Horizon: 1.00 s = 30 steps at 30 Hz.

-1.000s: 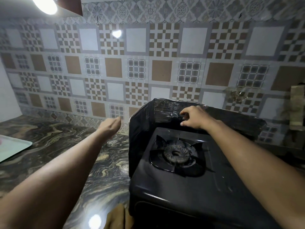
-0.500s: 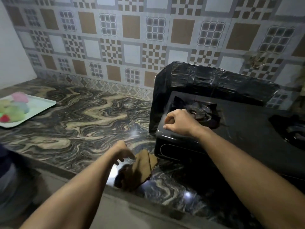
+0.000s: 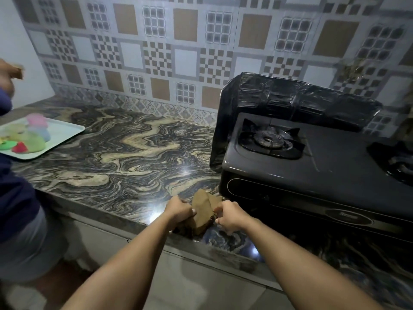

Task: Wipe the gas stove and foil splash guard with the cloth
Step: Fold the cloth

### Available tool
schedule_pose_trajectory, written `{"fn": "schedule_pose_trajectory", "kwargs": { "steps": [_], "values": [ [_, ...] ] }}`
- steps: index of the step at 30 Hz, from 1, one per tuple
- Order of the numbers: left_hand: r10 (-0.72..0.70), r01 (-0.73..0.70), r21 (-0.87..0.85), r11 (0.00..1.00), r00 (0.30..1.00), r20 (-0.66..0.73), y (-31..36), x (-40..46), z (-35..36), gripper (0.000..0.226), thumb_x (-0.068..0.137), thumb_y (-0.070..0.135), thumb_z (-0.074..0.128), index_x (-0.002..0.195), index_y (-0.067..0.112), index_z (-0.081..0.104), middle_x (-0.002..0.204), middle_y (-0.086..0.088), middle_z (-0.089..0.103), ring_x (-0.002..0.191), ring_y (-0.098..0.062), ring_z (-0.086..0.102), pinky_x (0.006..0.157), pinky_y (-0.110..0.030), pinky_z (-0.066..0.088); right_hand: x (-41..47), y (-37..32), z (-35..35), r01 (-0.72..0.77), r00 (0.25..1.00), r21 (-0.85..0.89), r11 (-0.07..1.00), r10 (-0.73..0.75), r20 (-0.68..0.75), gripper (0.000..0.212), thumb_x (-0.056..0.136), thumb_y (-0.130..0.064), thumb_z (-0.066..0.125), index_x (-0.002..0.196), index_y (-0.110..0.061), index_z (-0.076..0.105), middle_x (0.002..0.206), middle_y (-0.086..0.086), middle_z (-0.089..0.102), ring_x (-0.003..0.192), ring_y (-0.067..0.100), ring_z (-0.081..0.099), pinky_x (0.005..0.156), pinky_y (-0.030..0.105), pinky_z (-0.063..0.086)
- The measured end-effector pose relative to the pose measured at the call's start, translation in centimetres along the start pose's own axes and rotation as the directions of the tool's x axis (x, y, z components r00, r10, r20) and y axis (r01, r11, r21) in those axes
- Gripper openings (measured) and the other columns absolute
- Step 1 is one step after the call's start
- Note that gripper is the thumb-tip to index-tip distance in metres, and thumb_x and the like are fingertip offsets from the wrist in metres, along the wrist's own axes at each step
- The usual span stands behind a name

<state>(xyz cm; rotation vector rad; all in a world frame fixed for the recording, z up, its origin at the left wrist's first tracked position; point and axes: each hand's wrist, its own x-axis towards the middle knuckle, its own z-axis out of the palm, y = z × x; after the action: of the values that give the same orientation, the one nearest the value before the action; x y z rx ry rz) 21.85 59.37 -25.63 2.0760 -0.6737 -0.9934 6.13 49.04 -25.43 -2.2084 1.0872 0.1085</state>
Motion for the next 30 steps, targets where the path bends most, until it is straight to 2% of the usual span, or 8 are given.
{"fn": "schedule_pose_trajectory", "kwargs": {
  "steps": [2, 5, 9, 14, 21, 23, 27, 30],
  "values": [
    [-0.021, 0.03, -0.084, 0.996, 0.995, 0.102, 0.1, -0.9, -0.6, 0.026, 0.083, 0.004, 0.06, 0.062, 0.013, 0.048, 0.056, -0.009, 0.045, 0.053, -0.022, 0.047, 0.043, -0.024, 0.032, -0.2, 0.1, 0.8, 0.006, 1.0, 0.099, 0.995, -0.005, -0.014, 0.042, 0.079, -0.005, 0.061, 0.119, -0.018, 0.063, 0.092, 0.008, 0.068, 0.074, 0.023, 0.067, 0.05, 0.028, 0.054],
    [-0.052, 0.109, -0.208, 0.972, 0.964, 0.259, 0.3, -1.8, -1.4, 0.032, 0.097, 0.004, 0.045, 0.067, 0.016, 0.046, 0.053, -0.003, 0.041, 0.041, -0.013, 0.042, 0.043, -0.023, 0.033, -0.2, -0.1, 0.9, 0.064, 0.996, 0.183, 0.981, -0.052, -0.071, 0.044, 0.078, -0.01, 0.069, 0.119, -0.026, 0.065, 0.081, -0.003, 0.069, 0.068, 0.01, 0.063, 0.053, 0.021, 0.047],
    [-0.087, 0.223, -0.417, 0.881, 0.943, 0.32, 0.5, -2.2, -2.7, 0.024, 0.099, 0.007, 0.037, 0.084, 0.012, 0.055, 0.072, -0.009, 0.053, 0.059, -0.02, 0.053, 0.06, -0.032, 0.051, -0.2, -0.8, 1.0, 0.117, 0.991, 0.354, 0.928, -0.087, -0.099, 0.025, 0.081, -0.015, 0.074, 0.106, -0.019, 0.075, 0.057, -0.012, 0.06, 0.046, 0.002, 0.046, 0.049, 0.022, 0.04],
    [-0.105, 0.304, -0.577, 0.758, 0.93, 0.352, 1.1, -2.6, -4.6, 0.025, 0.101, 0.016, 0.036, 0.11, 0.003, 0.056, 0.092, -0.017, 0.064, 0.086, -0.032, 0.062, 0.081, -0.057, 0.053, -0.4, -2.3, -0.3, 0.231, 0.972, 0.334, 0.914, -0.201, -0.124, 0.009, 0.075, -0.028, 0.081, 0.08, -0.021, 0.08, 0.064, 0.006, 0.068, 0.058, 0.006, 0.053, 0.057, 0.027, 0.043],
    [-0.009, 0.25, -0.695, 0.674, 0.944, 0.331, 2.2, -3.5, -6.5, 0.078, 0.083, 0.068, 0.052, 0.104, -0.006, 0.064, 0.095, -0.02, 0.068, 0.09, -0.031, 0.065, 0.076, -0.045, 0.057, -0.8, -5.4, -3.2, 0.266, 0.928, 0.115, 0.957, -0.222, -0.3, 0.013, 0.078, -0.036, 0.076, 0.071, -0.026, 0.071, 0.07, -0.008, 0.066, 0.068, 0.007, 0.06, 0.06, 0.021, 0.043],
    [0.03, 0.222, -0.733, 0.643, 0.949, 0.313, 2.6, -3.9, -7.1, 0.068, 0.082, 0.058, 0.061, 0.102, -0.007, 0.062, 0.095, -0.02, 0.066, 0.088, -0.03, 0.065, 0.074, -0.042, 0.058, -0.8, -5.8, -4.1, 0.284, 0.914, 0.056, 0.957, -0.253, -0.317, 0.018, 0.076, -0.041, 0.076, 0.074, -0.023, 0.074, 0.069, -0.008, 0.065, 0.07, 0.009, 0.06, 0.064, 0.025, 0.046],
    [0.023, 0.142, -0.806, 0.575, 0.982, 0.189, 3.5, -4.3, -7.5, 0.006, 0.084, -0.008, 0.062, 0.085, -0.004, 0.058, 0.092, -0.017, 0.058, 0.084, -0.024, 0.058, 0.058, -0.031, 0.06, -0.9, -6.8, -6.1, 0.337, 0.89, -0.001, 0.941, -0.319, -0.327, 0.022, 0.072, -0.044, 0.079, 0.075, -0.022, 0.078, 0.067, -0.007, 0.066, 0.069, 0.011, 0.061, 0.063, 0.03, 0.048],
    [-0.028, 0.098, -0.794, 0.6, 0.994, 0.101, 4.6, -4.1, -7.7, 0.018, 0.083, -0.024, 0.053, 0.086, -0.006, 0.053, 0.087, -0.021, 0.059, 0.076, -0.025, 0.061, 0.05, -0.025, 0.058, -0.8, -7.2, -6.9, 0.359, 0.88, -0.015, 0.933, -0.344, -0.327, 0.025, 0.071, -0.048, 0.079, 0.074, -0.024, 0.076, 0.077, -0.002, 0.07, 0.077, 0.015, 0.064, 0.066, 0.033, 0.05]
  ]
}}
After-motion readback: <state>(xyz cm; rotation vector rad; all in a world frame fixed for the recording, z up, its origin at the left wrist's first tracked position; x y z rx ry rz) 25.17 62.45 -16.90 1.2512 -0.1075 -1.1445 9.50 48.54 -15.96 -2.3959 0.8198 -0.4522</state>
